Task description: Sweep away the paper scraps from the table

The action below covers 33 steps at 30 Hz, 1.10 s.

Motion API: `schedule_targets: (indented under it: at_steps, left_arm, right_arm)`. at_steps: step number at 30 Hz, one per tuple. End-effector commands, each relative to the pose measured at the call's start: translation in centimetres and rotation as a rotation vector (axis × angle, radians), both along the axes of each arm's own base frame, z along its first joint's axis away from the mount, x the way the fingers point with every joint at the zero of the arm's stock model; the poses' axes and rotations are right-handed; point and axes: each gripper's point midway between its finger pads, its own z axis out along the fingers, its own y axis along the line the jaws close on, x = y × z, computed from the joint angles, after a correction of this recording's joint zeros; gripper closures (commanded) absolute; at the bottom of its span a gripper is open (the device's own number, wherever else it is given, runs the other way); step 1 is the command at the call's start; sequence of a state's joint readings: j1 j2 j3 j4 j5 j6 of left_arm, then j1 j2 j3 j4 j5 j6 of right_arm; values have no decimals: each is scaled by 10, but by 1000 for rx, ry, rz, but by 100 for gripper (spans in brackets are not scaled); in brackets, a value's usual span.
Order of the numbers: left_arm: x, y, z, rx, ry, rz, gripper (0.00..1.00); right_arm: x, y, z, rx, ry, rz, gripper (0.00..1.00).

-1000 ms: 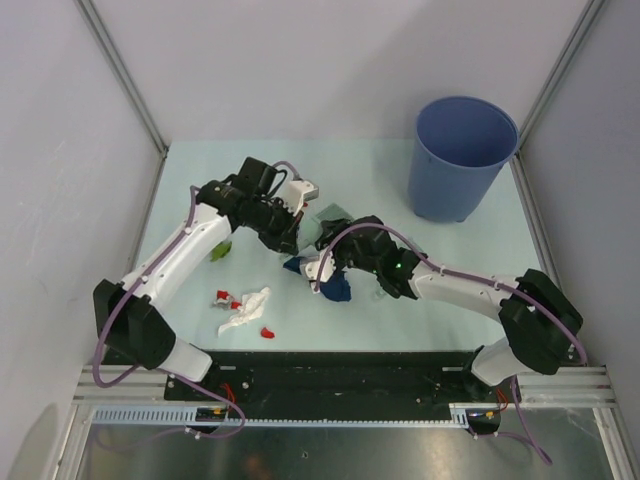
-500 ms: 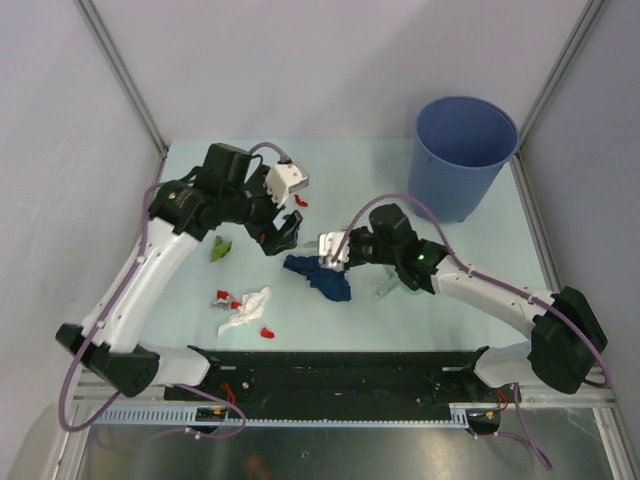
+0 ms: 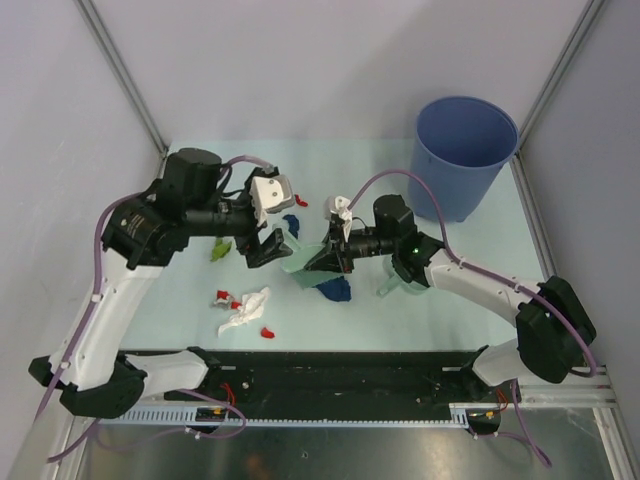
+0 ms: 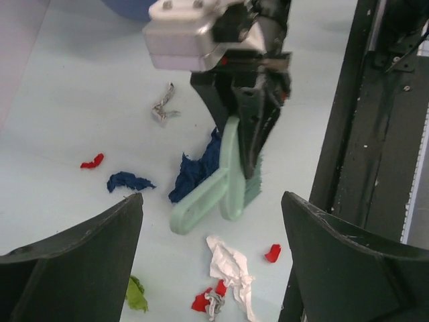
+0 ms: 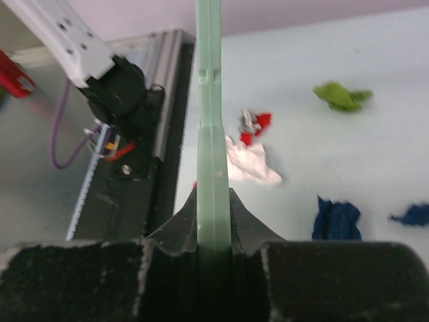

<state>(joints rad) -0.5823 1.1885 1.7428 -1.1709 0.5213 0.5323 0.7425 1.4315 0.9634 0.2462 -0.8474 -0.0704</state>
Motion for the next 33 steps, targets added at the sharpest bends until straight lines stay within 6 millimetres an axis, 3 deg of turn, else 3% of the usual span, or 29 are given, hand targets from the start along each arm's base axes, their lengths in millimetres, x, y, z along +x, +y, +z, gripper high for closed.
schedule_targets:
  at_steps: [1, 5, 11, 14, 15, 16, 19, 20, 21, 22, 23, 24, 25, 26, 27, 28, 29, 30, 32, 33]
  left_arm:
    - [12, 6, -26, 103, 9, 21, 13]
    - [16, 5, -41, 143, 64, 37, 19]
    - [-4, -5, -34, 97, 123, -55, 48]
    - [-14, -4, -29, 87, 140, -78, 76]
    - [-17, -2, -29, 90, 146, -82, 94]
    - [-17, -2, -28, 89, 145, -78, 100]
    - [-22, -2, -22, 68, 143, -87, 100]
    - [-23, -1, -19, 64, 136, -79, 100]
    - [-20, 1, -19, 70, 131, -60, 100]
    - [-16, 3, -18, 76, 124, -30, 100]
    - [-10, 6, -20, 86, 141, 23, 100]
    - [7, 15, -25, 126, 117, 112, 100]
    - [19, 23, -34, 147, 124, 176, 100]
    - [33, 29, -36, 145, 113, 246, 100]
    - [46, 39, -39, 164, 96, 317, 100]
    - [60, 53, -48, 181, 102, 392, 100]
    - [73, 60, -48, 178, 80, 445, 100]
    - [84, 74, -55, 212, 68, 514, 100]
    - [96, 81, -57, 215, 43, 549, 100]
    - [98, 84, -61, 213, 53, 554, 100]
  right_arm:
    - [-19, 6, 54, 159, -58, 121, 100]
    - [-26, 6, 48, 132, -89, 138, 100]
    - [-23, 4, 45, 116, -92, 118, 100]
    - [-22, 2, 47, 118, -95, 111, 100]
    - [-22, 3, 45, 114, -90, 112, 100]
    - [-21, 2, 46, 114, -92, 106, 100]
    - [-13, 4, 42, 103, -83, 68, 100]
    - [-6, 5, 40, 95, -75, 28, 95]
    - [3, 4, 36, 79, -35, -38, 81]
    - [32, 0, 33, 56, -28, -216, 67]
    - [46, -4, 32, 42, 4, -328, 38]
    - [59, -14, 23, -6, 48, -451, 26]
    - [91, -41, 24, -12, 96, -732, 16]
    - [99, -57, 21, -28, 128, -874, 1]
    - [103, -82, 4, -100, 178, -1024, 0]
    - [116, -115, 1, -68, 247, -1277, 0]
    - [109, -133, -2, -93, 264, -1345, 0]
    - [112, -149, 2, -72, 248, -1448, 0]
    - [112, -166, 14, -22, 189, -1542, 0]
    - [115, -185, 24, 22, 144, -1661, 0]
